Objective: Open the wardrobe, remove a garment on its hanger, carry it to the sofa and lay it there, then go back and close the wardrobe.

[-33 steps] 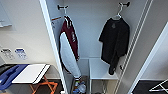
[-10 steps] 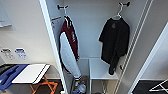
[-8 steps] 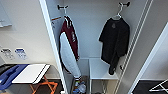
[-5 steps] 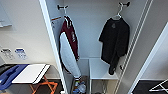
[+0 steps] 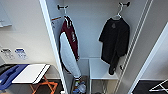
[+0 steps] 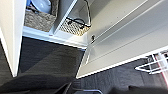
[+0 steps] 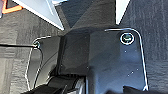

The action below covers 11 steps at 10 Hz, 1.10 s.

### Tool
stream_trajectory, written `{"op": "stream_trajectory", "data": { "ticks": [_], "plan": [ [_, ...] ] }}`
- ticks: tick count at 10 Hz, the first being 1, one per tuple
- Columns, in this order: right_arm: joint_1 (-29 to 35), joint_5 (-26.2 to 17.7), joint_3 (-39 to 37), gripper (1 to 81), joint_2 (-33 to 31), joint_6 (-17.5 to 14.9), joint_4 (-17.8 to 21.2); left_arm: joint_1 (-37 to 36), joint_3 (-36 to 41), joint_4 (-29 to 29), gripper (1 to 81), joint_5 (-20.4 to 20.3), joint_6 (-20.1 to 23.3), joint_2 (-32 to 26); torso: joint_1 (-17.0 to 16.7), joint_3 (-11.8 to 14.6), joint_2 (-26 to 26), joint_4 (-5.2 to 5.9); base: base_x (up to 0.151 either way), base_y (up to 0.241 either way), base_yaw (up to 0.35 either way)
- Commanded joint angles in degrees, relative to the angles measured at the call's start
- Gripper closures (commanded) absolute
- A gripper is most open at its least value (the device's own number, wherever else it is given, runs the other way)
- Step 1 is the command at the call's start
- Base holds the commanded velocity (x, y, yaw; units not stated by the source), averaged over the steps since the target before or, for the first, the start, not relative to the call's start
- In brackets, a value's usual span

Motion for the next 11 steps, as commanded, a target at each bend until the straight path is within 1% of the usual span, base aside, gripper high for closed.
{"op": "stream_trajectory", "data": {
  "ticks": [1,2,3,4,5,6,9,11],
  "plan": [
    [2.64,-2.86,0.32,1.0,-0.44,-0.04,-0.62,-6.80,4.30,-0.35,1.0,-2.45,-18.17,-2.02,0.00,0.00,0.00,0.00,0.000,0.000,0.000],
    [2.81,-3.22,0.32,1.0,-0.44,-0.13,-0.62,-7.15,4.04,-0.62,1.0,-2.97,-22.82,-1.41,0.00,0.00,0.00,0.00,0.000,0.000,0.000],
    [2.73,-3.22,0.32,1.0,-0.44,-0.13,-0.62,-7.15,3.52,-0.53,1.0,-4.97,-27.31,-1.91,0.00,0.00,0.00,0.00,0.000,0.000,0.000],
    [2.90,-3.39,0.40,1.0,-0.44,-0.13,-0.62,-6.98,2.19,-0.62,1.0,-8.60,-30.60,-2.37,0.00,0.00,0.00,0.00,0.000,0.000,0.000],
    [3.08,-3.48,0.49,1.0,-0.44,-0.13,-0.62,-6.63,0.02,-0.96,1.0,-11.65,-31.04,-2.02,0.00,0.00,0.00,0.00,0.000,0.000,0.000],
    [3.08,-3.66,0.58,1.0,-0.44,-0.13,-0.62,-6.63,-3.79,-2.73,1.0,-14.06,-31.04,-0.61,0.00,0.00,0.00,0.00,0.000,0.000,0.000],
    [3.17,-4.45,0.67,1.0,-0.53,-0.13,-0.97,-6.45,-15.30,-7.83,1.0,-17.04,-31.04,4.14,0.00,0.00,0.00,0.00,0.000,0.000,0.000],
    [3.34,-5.06,1.02,1.0,-0.53,-0.13,-1.41,-5.83,-22.24,-12.83,1.0,-17.31,-31.13,7.39,0.00,0.00,0.00,0.00,0.000,0.000,0.000]
  ]
}}
